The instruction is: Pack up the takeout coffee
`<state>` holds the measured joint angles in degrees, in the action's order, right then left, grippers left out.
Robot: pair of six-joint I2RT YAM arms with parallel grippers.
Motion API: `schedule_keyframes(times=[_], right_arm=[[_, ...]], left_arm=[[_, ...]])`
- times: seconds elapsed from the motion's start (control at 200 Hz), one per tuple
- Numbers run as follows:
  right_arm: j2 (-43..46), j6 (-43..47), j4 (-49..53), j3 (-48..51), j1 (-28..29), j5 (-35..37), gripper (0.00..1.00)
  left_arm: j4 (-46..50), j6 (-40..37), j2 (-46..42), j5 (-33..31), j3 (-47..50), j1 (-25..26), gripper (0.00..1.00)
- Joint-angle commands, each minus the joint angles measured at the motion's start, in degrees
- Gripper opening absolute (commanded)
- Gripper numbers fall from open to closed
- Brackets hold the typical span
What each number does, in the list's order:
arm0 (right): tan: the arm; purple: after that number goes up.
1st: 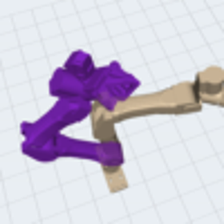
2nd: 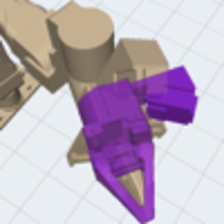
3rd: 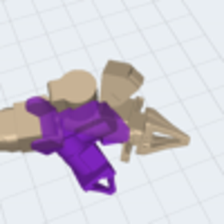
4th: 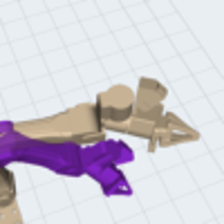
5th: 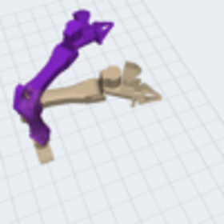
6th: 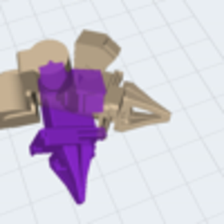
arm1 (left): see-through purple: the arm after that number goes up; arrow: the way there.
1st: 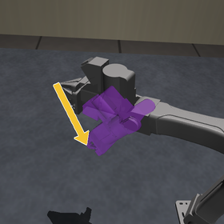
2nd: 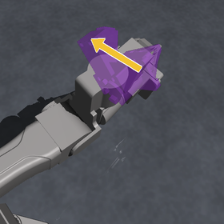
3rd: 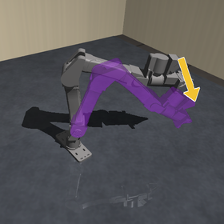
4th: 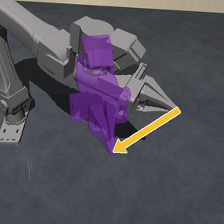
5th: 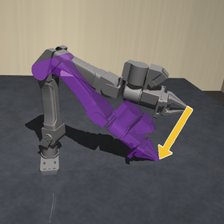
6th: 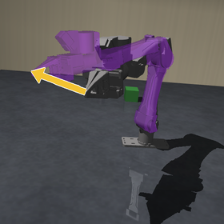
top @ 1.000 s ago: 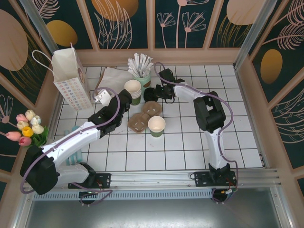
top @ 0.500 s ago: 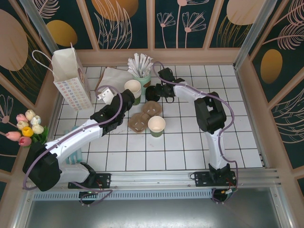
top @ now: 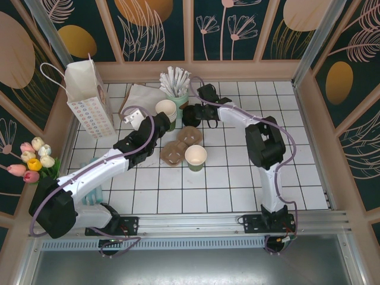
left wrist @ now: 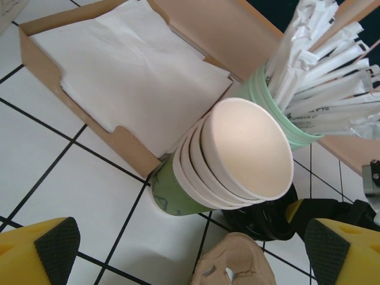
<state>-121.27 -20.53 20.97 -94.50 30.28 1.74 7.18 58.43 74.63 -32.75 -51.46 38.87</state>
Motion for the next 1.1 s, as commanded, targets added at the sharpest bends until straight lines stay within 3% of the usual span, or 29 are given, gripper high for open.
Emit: schedule_keyframes(times=[0.0,0.4,0.58,0.791,1.041,1.096], right_arm=[[6.62,3.29,-4.14,2.88,0.48,3.56,0.14],[7.76,4.22,-10.43,7.58,0.53,-0.6,0.13],[14.38,6.61,-13.95,12.59,0.74,1.27,0.13],[24.0,13.23,-14.32,19.15,2.1,3.8,0.12],[30.72,-0.97,-14.43,21.98,4.12,12.55,0.1],[31.65,-2.29,-15.55,22.71,5.29,15.75,0.1]], left_arm=[[-2.77,-4.64,-0.27,2.43,-1.72,-0.41,0.99],[-6.49,-8.53,-0.16,8.96,-1.29,-0.38,0.99],[-6.72,-15.62,1.59,16.42,-3.94,-0.44,0.99],[-0.7,-23.49,6.07,23.76,-15.25,-0.4,0.98],[-8.48,-18.71,9.25,34.85,-17.85,-0.39,0.89],[-8.23,-16.54,10.1,34.22,-18.72,-0.32,0.87]])
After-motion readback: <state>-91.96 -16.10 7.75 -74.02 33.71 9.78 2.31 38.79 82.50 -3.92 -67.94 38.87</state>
